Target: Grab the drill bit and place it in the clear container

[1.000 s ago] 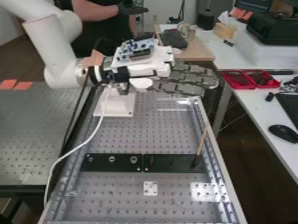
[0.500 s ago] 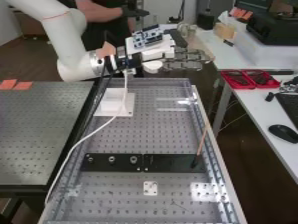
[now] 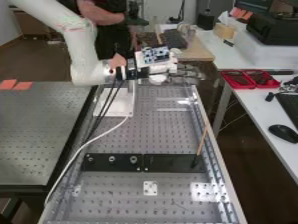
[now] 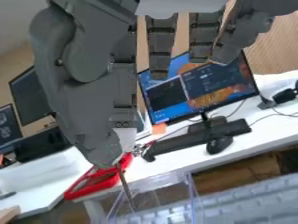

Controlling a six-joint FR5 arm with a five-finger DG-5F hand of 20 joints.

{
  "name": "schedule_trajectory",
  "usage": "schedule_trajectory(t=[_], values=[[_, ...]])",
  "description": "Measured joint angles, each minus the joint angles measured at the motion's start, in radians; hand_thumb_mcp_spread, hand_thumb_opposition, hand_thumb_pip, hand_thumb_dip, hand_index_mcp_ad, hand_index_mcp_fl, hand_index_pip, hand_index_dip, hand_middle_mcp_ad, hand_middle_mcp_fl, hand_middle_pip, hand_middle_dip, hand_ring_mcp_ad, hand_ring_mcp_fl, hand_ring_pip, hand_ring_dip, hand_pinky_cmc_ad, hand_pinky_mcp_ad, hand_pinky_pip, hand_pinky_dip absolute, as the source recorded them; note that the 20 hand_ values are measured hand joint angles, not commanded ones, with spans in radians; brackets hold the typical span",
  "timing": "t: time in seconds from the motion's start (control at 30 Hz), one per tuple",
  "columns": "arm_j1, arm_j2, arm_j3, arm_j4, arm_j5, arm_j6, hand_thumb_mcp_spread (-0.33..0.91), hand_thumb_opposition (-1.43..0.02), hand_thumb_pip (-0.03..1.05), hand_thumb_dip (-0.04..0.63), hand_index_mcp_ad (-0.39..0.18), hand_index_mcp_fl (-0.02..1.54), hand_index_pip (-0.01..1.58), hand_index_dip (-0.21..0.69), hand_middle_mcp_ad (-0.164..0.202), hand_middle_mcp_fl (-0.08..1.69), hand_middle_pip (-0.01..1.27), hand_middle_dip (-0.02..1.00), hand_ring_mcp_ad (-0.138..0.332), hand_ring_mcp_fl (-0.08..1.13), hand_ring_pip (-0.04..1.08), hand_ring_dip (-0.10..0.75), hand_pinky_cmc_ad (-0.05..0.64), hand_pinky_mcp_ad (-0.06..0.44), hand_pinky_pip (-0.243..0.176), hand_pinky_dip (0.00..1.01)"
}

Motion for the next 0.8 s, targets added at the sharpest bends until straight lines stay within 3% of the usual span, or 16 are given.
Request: schedule_trajectory(t=[0.67,0.8], values=[[0.010,-0.090,0.031,-0.083,0.046,0.022,0.54,-0.97,0.50,0.300,-0.119,0.77,1.14,0.199,0.052,0.21,0.12,0.15,0.187,0.05,0.08,-0.017,0.281,0.148,-0.089,0.17],[0.009,-0.091,0.037,-0.104,0.043,0.020,0.54,-0.98,0.47,0.300,-0.131,0.77,1.06,0.199,0.051,0.20,0.12,0.15,0.187,0.05,0.08,-0.014,0.281,0.148,-0.089,0.17]])
